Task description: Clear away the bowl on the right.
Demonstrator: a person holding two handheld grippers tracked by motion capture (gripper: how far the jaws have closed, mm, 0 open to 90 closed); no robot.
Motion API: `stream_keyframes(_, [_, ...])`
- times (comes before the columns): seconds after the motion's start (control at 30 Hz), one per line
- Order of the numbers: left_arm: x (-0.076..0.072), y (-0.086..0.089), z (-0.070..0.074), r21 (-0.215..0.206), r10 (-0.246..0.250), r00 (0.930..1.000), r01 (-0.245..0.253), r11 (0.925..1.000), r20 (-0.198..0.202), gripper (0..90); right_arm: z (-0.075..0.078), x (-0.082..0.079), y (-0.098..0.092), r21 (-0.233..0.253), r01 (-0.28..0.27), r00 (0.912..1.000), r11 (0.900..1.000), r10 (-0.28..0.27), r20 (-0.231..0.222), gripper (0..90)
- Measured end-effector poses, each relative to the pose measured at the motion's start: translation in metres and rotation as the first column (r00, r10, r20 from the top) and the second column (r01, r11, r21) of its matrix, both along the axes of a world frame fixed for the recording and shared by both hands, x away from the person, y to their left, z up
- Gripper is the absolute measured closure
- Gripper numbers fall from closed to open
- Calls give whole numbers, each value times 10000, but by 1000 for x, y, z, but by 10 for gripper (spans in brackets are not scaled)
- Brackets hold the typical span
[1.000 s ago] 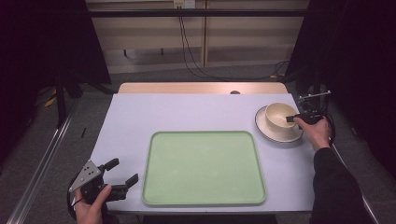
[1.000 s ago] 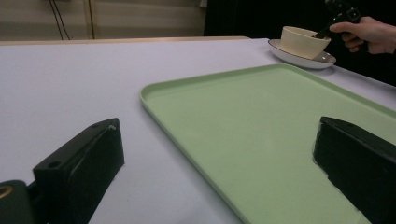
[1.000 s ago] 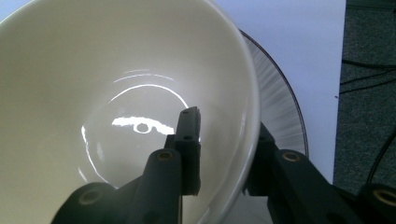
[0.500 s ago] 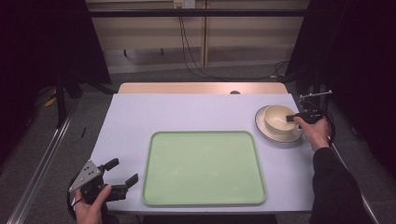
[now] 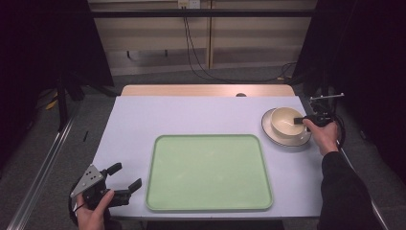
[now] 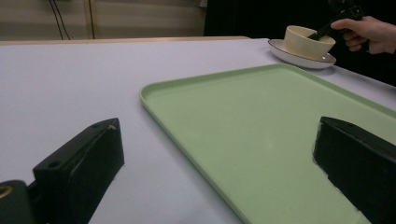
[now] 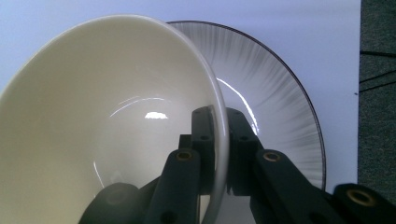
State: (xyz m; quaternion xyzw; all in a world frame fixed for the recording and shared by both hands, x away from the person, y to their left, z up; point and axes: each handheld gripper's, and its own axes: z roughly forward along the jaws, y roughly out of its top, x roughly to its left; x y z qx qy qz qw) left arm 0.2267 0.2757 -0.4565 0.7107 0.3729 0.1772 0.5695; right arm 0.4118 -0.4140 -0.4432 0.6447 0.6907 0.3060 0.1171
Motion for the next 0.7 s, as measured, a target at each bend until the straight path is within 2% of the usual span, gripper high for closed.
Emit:
stream_keyframes(0.3, [0, 0, 0, 24, 6, 10000, -7, 10000, 32, 19, 4, -2, 0, 188, 121, 9998, 9998, -124, 179, 837])
stream_keyframes(0.43, [0, 0, 0, 14, -18, 10000, 18, 10000, 21, 19, 3, -1, 0, 224, -52, 9996, 9997, 46, 275, 837])
stream_keyframes(0.47, [0, 0, 0, 23, -17, 10000, 17, 10000, 17, 19, 4, -1, 1, 438, -51, 9995, 9990, 37, 314, 837])
stream_keyframes(0.6, [0, 0, 0, 21, 28, 10000, -28, 10000, 34, 19, 6, -1, 2, 273, -141, 9990, 9995, 129, 430, 837])
stream_keyframes(0.7, [0, 0, 0, 24, 40, 10000, -41, 10000, 40, 19, 8, -3, 0, 523, -92, 9989, 9986, 68, 457, 837])
